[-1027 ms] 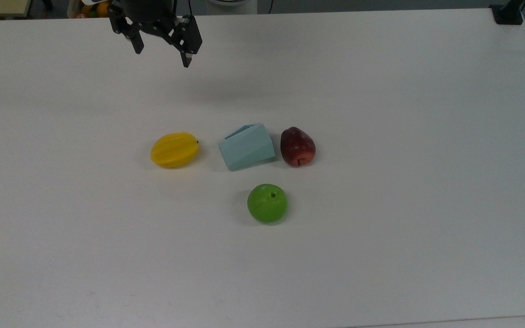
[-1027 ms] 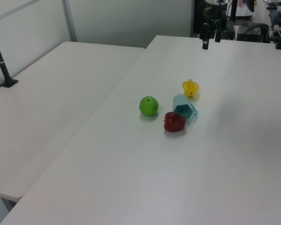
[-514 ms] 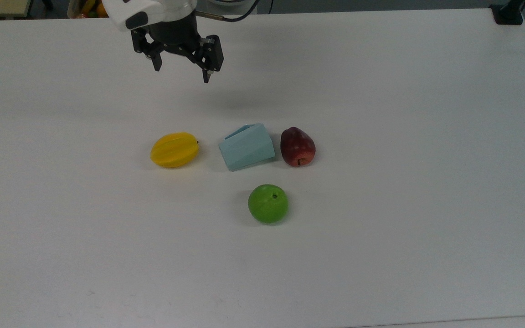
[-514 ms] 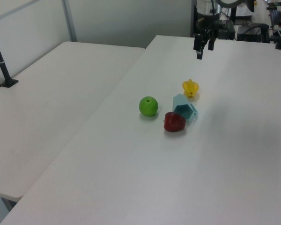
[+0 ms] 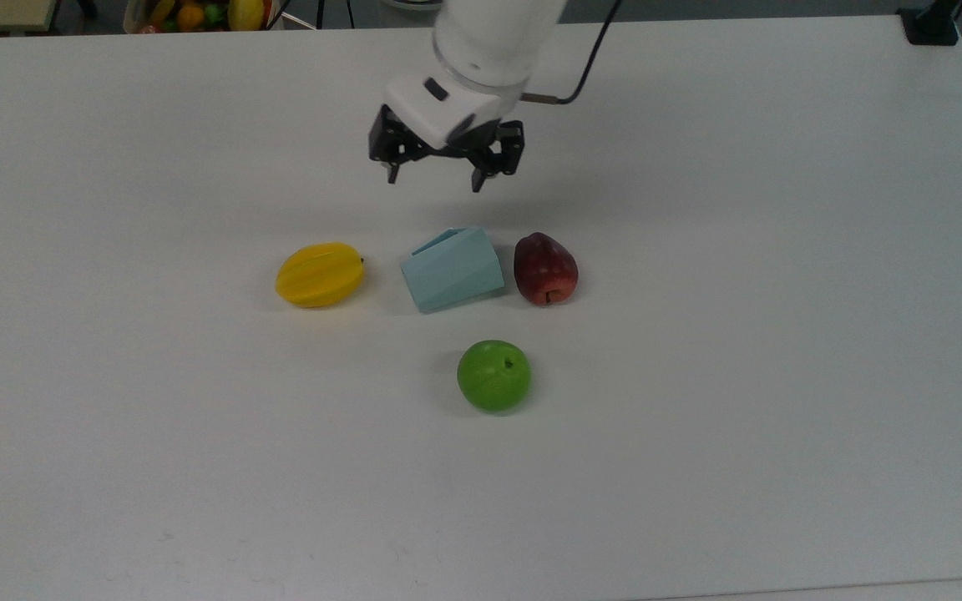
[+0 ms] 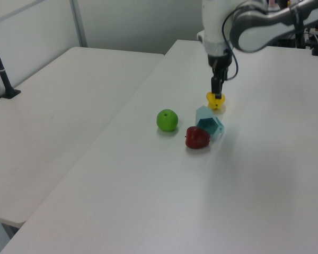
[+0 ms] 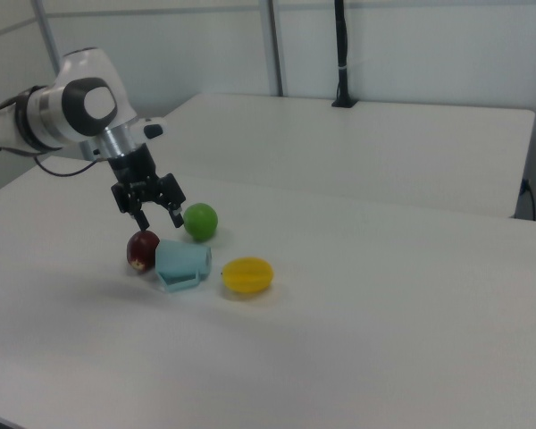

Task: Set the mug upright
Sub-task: 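Move the gripper down toward the tipped light-blue cup, then close the gripper on the rim of the light-blue cup, then rotate the held cup upright and set its base on the table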

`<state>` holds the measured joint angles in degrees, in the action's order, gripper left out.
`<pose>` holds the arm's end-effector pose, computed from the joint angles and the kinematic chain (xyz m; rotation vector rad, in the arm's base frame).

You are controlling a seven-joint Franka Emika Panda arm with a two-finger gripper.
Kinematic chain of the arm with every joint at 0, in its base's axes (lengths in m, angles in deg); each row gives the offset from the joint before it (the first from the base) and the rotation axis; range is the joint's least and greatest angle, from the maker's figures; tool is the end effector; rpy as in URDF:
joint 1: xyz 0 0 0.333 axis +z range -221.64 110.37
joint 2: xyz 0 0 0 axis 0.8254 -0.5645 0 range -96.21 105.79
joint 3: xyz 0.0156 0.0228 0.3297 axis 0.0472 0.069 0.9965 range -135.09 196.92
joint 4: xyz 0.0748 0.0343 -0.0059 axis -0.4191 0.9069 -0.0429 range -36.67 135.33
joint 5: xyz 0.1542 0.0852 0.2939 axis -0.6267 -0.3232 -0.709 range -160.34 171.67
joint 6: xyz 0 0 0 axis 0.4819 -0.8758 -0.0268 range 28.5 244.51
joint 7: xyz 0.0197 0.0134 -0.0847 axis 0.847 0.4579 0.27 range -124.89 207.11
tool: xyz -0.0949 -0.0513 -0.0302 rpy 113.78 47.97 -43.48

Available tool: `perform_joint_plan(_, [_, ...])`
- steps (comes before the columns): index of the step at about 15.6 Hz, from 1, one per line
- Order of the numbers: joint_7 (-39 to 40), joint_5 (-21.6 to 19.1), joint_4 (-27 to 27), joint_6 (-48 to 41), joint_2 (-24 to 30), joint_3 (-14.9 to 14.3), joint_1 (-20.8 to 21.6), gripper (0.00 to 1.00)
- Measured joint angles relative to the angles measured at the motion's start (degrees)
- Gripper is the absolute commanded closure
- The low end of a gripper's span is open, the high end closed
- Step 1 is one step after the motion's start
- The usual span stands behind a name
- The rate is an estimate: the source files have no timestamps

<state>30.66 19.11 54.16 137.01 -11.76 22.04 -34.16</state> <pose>0.5814 0.1207 0.4692 2.8631 0.1729 -0.0156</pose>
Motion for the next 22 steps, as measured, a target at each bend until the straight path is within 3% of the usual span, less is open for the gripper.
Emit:
perform_joint_plan(3, [-0.5,3.5,0.0,3.5,-3.5,0.0,3.4,0.0])
perform_joint_plan(8, [-5.7,11.8,0.2,9.0,-8.4,-0.1,4.4,0.0])
perform_joint_plan(10, [-6.0,13.3,0.2,10.0,-9.5,-0.1,4.4,0.1])
perform_joint_plan(12, [-6.0,15.7,0.4,10.7,-10.2,-0.1,4.4,0.28])
perform_joint_plan(17, [-6.3,20.9,1.7,11.7,-10.5,-0.2,4.3,0.94])
perform_joint_plan(18, [-6.3,21.2,1.6,11.7,-10.3,-0.3,4.3,1.0])
perform_joint_plan(22, [-6.9,19.5,1.3,12.2,-9.3,-0.5,4.2,1.0])
